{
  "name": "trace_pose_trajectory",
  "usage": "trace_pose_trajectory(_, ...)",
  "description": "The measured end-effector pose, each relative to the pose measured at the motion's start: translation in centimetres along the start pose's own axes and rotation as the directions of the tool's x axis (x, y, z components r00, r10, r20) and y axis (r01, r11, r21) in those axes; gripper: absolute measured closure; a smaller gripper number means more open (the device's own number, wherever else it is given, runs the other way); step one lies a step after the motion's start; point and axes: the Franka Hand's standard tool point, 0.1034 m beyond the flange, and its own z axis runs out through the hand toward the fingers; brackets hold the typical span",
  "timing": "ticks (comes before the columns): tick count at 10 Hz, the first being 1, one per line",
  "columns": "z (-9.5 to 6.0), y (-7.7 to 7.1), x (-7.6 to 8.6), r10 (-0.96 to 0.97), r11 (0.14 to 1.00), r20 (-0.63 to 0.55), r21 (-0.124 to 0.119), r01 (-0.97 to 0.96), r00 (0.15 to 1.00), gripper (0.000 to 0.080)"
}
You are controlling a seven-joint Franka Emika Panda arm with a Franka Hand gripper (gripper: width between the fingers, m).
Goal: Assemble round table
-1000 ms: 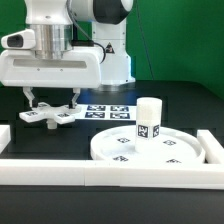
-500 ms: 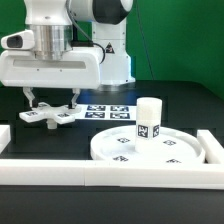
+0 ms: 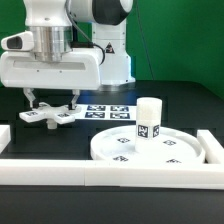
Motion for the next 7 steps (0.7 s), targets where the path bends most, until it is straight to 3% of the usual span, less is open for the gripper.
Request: trace_pose_trajectory(7, 0.67, 0.07, -0.36, -0.005, 1.000, 0.014, -0.002, 0.005, 1.000, 0.0151)
